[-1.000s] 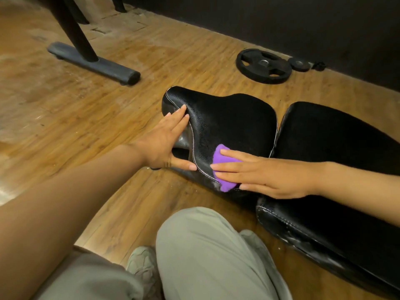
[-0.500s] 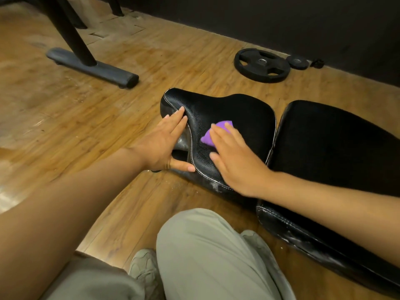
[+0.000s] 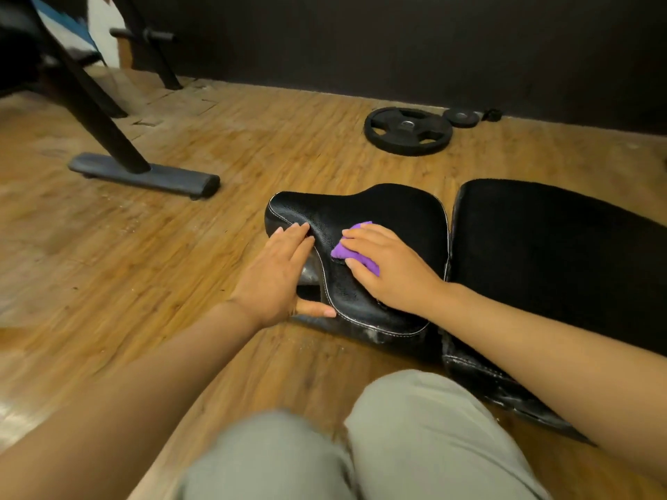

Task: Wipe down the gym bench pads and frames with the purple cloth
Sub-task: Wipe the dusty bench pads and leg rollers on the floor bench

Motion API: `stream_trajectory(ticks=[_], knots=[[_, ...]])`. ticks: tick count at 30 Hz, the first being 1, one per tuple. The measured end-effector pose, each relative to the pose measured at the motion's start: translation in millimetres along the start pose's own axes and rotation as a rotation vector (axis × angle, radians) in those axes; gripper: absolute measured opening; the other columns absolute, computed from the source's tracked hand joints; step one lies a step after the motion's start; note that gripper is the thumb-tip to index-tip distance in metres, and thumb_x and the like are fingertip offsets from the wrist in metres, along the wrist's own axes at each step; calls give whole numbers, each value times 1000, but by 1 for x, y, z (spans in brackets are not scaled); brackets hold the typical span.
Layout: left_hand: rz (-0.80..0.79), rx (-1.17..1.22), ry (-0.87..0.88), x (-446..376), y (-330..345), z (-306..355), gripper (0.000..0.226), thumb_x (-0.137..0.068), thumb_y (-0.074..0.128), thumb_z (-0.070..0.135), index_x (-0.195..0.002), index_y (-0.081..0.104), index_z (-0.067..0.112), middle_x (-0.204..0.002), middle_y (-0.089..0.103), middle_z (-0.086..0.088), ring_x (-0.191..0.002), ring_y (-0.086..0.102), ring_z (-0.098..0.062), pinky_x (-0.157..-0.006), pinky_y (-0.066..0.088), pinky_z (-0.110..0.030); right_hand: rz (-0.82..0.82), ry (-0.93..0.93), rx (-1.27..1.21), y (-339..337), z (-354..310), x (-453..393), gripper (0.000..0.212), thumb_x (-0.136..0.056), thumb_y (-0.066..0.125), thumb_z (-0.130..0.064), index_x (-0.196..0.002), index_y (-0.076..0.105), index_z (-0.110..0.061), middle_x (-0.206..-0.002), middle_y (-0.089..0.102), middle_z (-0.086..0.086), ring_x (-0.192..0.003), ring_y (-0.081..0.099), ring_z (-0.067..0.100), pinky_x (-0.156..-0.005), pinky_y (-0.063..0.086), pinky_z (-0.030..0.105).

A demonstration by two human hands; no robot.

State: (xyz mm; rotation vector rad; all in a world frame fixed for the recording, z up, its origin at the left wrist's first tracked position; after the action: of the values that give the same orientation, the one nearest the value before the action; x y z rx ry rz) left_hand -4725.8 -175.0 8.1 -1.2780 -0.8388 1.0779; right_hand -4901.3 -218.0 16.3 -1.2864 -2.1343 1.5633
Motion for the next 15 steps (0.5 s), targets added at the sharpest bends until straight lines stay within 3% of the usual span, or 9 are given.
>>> stream_trajectory(ticks=[4,10,15], knots=[[-36,-43,79,-6,-5,3,127,-59,34,93,-143,37,-3,-151,35,-18,-142,28,-31,-118,8,-38,12,9,6,2,-1,3,35,-95,54,-26,-128,59,-14,-134,55,0,-130,40,16,-110,27,23],[-51,-9,139,-6,-3,5,118,-63,44,85,-138,43,-6,-147,39,-21,-138,36,-33,-116,14,-40,-101,-92,77,-10,-7,-3,27,-95,54,-23,-115,67,-12,-117,65,2,-117,52,21,-106,33,30],[22,35,197,-5,-11,16,121,-63,34,91,-145,37,2,-152,35,-14,-143,28,-26,-117,7,-32,-171,-64,72,-30,-14,3,24,-97,50,-23,-111,68,-13,-109,67,0,-108,56,16,-100,39,36]])
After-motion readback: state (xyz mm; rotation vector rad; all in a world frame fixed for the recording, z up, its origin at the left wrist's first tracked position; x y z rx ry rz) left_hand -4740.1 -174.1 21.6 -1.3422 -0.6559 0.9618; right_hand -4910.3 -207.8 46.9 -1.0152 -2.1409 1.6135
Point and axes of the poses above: each hand's wrist, its own x-axis away from the middle knuckle, its own y-axis out of the palm, z = x × y, the point moved 4 cm from there along -x, towards the middle knuckle
